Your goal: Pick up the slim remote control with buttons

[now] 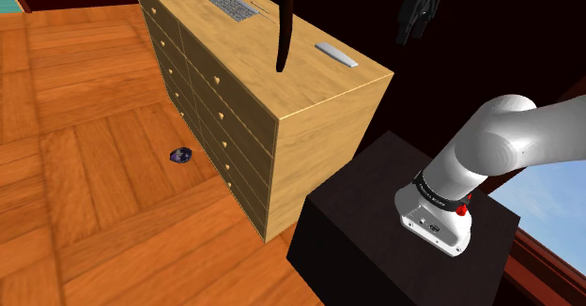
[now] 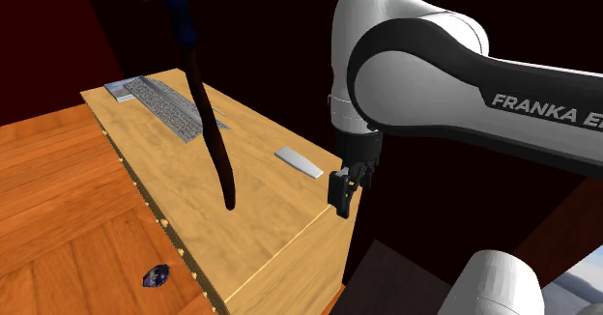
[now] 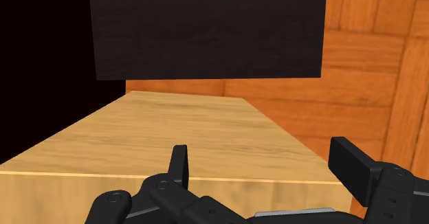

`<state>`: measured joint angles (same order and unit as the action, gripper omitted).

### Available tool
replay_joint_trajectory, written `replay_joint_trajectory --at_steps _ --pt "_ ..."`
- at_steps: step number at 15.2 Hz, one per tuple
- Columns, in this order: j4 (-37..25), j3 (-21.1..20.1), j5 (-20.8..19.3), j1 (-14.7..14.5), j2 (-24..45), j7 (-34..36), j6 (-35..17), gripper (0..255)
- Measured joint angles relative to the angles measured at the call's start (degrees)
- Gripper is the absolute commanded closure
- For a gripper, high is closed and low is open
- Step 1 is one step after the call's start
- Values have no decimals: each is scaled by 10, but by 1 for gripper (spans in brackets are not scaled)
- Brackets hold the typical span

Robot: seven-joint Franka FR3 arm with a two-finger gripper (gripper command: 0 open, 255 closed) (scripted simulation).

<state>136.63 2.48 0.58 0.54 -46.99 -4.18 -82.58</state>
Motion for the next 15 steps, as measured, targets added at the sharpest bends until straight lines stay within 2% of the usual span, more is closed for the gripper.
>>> replay_joint_trajectory --at_steps 4,15 --pt "1 12 -10 5 29 -10 -35 0" --pt "-29 69 -35 23 219 -55 -219 0"
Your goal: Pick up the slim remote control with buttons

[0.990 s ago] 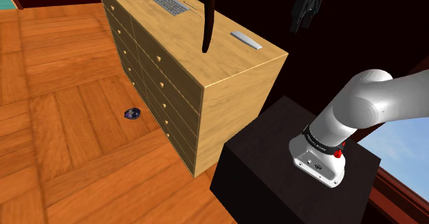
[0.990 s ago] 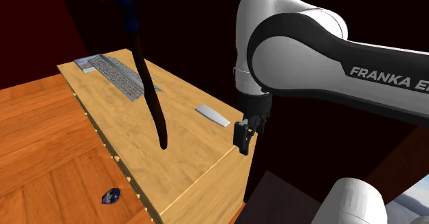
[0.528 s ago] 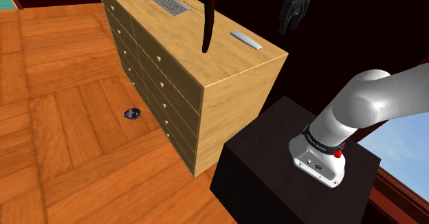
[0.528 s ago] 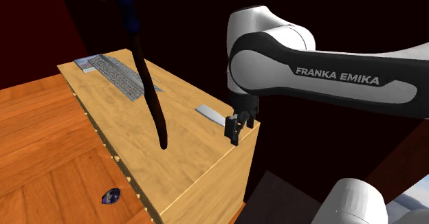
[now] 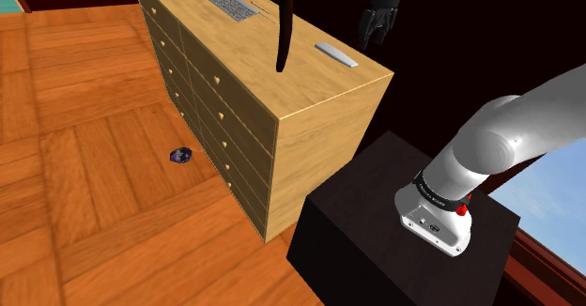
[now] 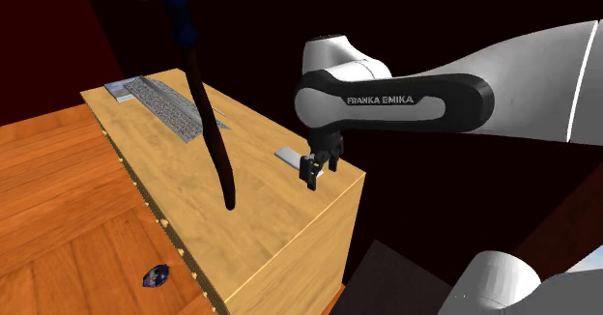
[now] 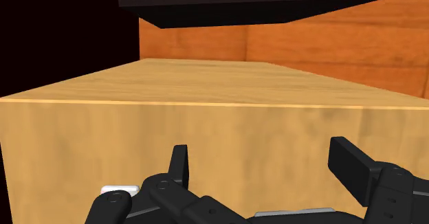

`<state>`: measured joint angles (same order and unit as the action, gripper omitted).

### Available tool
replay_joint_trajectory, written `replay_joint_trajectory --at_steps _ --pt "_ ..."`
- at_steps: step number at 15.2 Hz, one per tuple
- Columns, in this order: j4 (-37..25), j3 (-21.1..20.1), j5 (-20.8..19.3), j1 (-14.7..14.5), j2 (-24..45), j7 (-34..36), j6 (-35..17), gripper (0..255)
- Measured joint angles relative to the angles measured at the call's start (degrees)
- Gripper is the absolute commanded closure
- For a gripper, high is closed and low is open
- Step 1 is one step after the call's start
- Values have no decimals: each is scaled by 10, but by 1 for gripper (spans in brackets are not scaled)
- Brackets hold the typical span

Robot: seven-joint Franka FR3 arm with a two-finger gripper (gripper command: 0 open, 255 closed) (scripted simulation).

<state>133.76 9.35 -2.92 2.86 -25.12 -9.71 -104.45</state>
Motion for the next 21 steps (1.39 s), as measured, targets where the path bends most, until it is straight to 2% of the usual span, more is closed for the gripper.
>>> replay_joint_trajectory --at_steps 6,11,21 --pt "-58 30 6 8 115 -32 -70 0" --pt "-129 49 29 14 224 -58 -119 0" --pt "-300 63 88 48 422 -111 -158 0"
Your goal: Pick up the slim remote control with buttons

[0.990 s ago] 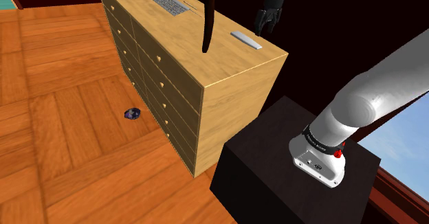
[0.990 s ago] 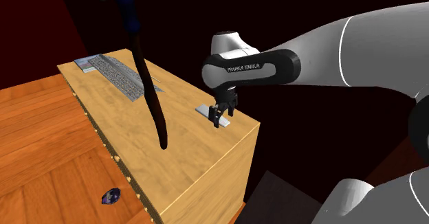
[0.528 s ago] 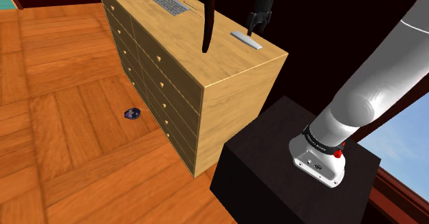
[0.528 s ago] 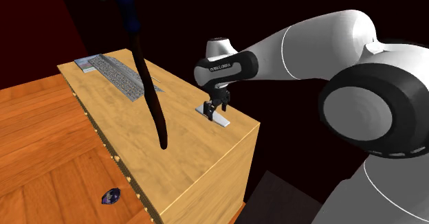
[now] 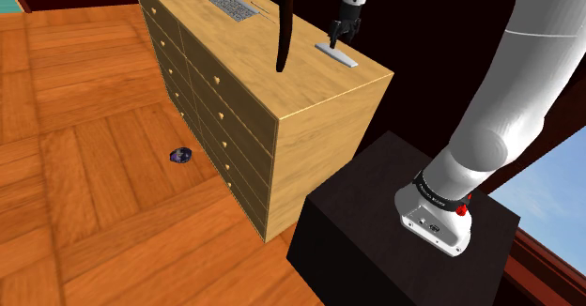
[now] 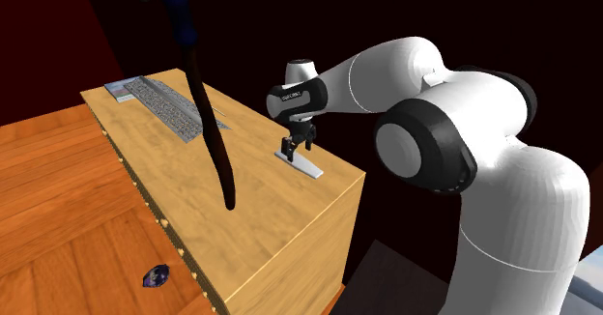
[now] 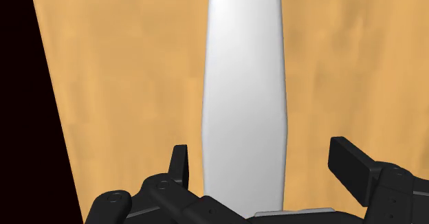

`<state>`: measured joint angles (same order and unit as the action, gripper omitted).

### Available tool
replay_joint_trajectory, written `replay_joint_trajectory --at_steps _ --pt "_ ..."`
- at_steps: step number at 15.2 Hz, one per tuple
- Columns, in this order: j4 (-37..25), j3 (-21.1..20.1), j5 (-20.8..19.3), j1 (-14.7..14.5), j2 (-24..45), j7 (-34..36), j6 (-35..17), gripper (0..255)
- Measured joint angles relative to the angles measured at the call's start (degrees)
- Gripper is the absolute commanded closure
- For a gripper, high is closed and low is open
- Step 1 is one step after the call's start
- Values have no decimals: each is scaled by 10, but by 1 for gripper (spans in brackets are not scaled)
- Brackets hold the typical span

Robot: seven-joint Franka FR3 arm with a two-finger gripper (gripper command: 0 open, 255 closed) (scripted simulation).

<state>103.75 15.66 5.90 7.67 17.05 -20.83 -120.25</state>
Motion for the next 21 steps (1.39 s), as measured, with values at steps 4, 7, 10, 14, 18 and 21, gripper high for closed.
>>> replay_joint_trajectory --at_steps 4,7,10,14,18,21 --pt "8 -1 7 4 18 -6 -26 0" --pt "14 -3 11 4 29 -8 -42 0" --pt "17 -4 12 5 33 -9 -49 255" --pt "18 -4 12 5 32 -9 -50 255" --pt "17 -4 12 4 32 -9 -49 255" --pt "10 -3 9 4 26 -7 -35 255"
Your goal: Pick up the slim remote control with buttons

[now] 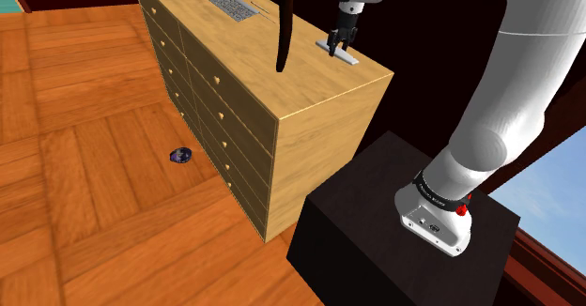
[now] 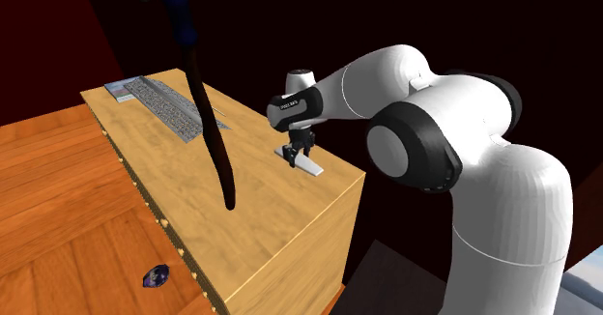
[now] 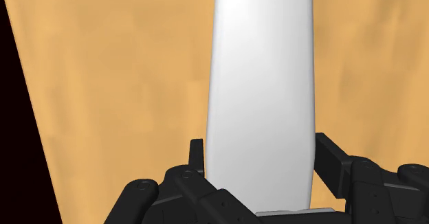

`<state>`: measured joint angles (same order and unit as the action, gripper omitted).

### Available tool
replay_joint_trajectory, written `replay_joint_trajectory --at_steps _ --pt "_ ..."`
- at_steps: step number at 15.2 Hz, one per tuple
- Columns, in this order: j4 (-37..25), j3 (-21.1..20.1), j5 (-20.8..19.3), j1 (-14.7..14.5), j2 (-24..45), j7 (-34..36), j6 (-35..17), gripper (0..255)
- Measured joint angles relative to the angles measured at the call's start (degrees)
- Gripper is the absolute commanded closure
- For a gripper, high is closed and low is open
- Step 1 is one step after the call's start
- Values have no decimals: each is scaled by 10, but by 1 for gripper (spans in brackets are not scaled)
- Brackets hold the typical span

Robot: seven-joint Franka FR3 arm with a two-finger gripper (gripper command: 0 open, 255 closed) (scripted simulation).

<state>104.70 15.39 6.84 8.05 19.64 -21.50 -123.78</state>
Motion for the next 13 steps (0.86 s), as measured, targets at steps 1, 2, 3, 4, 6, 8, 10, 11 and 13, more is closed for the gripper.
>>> replay_joint_trajectory --at_steps 1,2,3,4,6,8,10,11,13 --pt "-4 0 -2 -1 -4 2 7 255" --pt "-8 1 -3 -1 -6 3 14 255" --pt "-10 2 -4 -1 -10 2 19 255" --pt "-11 2 -5 -2 -15 4 25 255" --pt "-19 3 -8 -2 -21 6 39 255" --pt "-27 4 -10 -3 -27 7 53 255" --pt "-33 5 -13 -3 -34 9 65 255" --pt "-38 5 -13 -3 -36 9 72 255" --pt "-47 5 -15 -3 -39 10 84 255"
